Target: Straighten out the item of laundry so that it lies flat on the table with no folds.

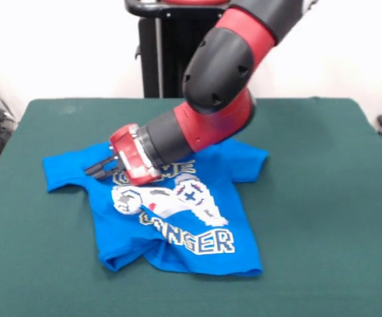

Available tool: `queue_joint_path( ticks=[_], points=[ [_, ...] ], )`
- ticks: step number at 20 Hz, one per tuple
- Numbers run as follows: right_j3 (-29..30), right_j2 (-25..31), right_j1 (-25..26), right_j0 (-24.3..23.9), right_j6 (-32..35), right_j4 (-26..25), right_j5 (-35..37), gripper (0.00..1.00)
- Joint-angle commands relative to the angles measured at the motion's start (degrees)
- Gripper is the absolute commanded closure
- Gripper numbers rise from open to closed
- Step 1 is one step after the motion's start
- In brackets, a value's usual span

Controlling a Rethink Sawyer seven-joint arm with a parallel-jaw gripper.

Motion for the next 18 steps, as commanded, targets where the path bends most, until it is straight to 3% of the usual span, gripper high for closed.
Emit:
queue_joint_path(
  ticks=[1,7,15,18],
  points=[
    [3.0,0.1,5.9,-3.7,14.3,1.3,-9.7,1.0],
    [4.5,0.7,4.3,-4.1,11.0,3.2,-10.8,1.0],
    [7.6,21.5,-22.4,-10.2,-15.2,1.7,2.7,1.0],
    [7.1,27.2,-28.4,-12.2,-20.5,1.7,8.6,1.0]
  ],
)
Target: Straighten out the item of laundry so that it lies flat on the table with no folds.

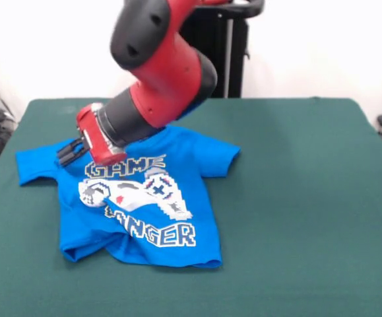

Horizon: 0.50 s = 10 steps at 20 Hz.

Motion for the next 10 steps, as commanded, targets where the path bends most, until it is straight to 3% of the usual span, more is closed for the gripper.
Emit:
queue_joint_path(
  ticks=[1,4,10],
  points=[
    [0.0,21.3,-17.0,-4.4,-22.3,1.8,13.5,1.0],
    [-1.2,26.0,-20.6,-6.6,-25.5,1.0,16.4,1.0],
    [-5.7,30.2,-21.6,-8.9,-24.2,0.4,16.7,1.0]
  ],
)
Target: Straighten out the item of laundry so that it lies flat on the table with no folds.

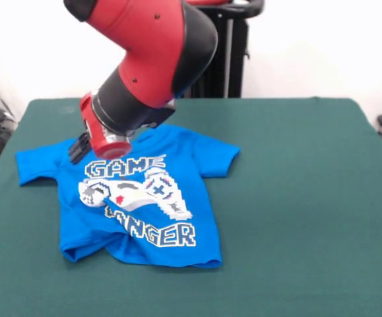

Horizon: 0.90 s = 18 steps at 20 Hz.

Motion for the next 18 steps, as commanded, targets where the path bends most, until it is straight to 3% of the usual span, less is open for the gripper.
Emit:
queue_joint_path(
  ticks=[1,6,18],
  points=[
    [-4.9,16.1,-3.9,-1.1,-18.4,0.4,4.4,1.0],
    [-8.1,17.7,-3.5,-2.0,-17.1,-0.3,3.5,1.0],
    [-12.9,17.7,3.0,-2.7,-12.2,-2.9,0.8,1.0]
  ],
)
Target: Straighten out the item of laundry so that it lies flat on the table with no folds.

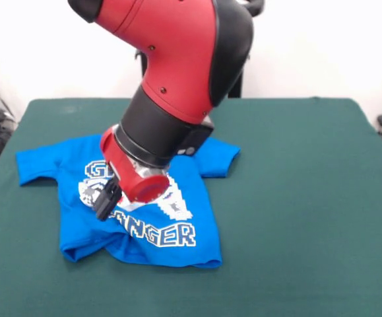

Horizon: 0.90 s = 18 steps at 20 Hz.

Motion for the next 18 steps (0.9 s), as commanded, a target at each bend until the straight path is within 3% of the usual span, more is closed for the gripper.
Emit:
queue_joint_path(
  ticks=[1,11,18],
  points=[
    [-1.6,8.7,5.6,-0.6,-11.0,-3.0,0.3,1.0],
    [1.1,5.4,3.5,0.7,-10.6,-4.8,4.7,1.0],
    [6.7,13.3,1.1,-3.5,-15.4,-1.8,6.2,1.0]
  ],
)
